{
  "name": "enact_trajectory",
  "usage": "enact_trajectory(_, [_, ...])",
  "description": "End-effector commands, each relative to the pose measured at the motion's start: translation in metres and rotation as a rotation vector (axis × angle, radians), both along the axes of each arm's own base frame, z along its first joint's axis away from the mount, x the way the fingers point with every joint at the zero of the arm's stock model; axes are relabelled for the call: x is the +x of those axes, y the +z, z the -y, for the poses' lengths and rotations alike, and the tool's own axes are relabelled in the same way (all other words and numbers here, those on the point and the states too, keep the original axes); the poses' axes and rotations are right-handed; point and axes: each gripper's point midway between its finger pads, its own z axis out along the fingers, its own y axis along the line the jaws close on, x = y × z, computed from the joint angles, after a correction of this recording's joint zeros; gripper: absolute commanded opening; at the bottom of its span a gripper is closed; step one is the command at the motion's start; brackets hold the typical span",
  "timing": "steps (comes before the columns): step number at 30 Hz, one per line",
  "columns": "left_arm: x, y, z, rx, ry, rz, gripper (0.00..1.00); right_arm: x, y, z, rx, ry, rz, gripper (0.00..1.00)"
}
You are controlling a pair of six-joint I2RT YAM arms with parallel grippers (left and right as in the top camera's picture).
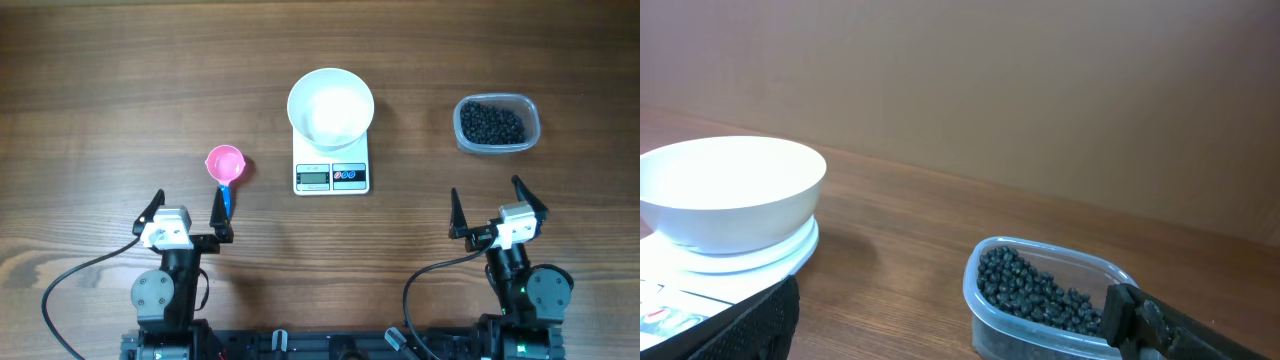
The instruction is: Scoop item into bowl and weigh 150g on scale
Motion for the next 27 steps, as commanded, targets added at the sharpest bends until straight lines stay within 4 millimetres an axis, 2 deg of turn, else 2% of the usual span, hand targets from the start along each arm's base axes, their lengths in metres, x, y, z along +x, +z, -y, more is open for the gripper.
enact_trajectory(1, [0.0,-0.002,-0.001,0.016,0.008,-0.003,1.0,0.0,0.002,0.003,0.011,-0.016,0.007,1.0])
enact_trajectory(14, [0.0,-0.002,-0.001,0.011,0.006,-0.001,1.0,0.0,0.002,0.003,0.011,-0.016,0.007,1.0])
enact_trajectory(16, [-0.001,0.0,0.013,-0.091,-0.066,0.003,1.0,0.0,0.002,0.003,0.012,-0.016,0.007,1.0])
enact_trajectory(21, [-0.014,0.007,0.068,-0.545,-0.363,-0.08,1.0,0.0,0.002,0.003,0.011,-0.016,0.007,1.0])
enact_trajectory(23, [-0.017,0.008,0.075,-0.607,-0.402,-0.104,1.0,0.0,0.002,0.003,0.012,-0.016,0.007,1.0])
enact_trajectory(25, [-0.018,0.021,0.077,-0.667,-0.425,-0.073,1.0,0.0,0.002,0.003,0.011,-0.016,0.007,1.0])
enact_trajectory(27, [-0.026,0.043,0.088,-0.642,-0.528,-0.007,1.0,0.0,0.002,0.003,0.011,-0.016,0.007,1.0])
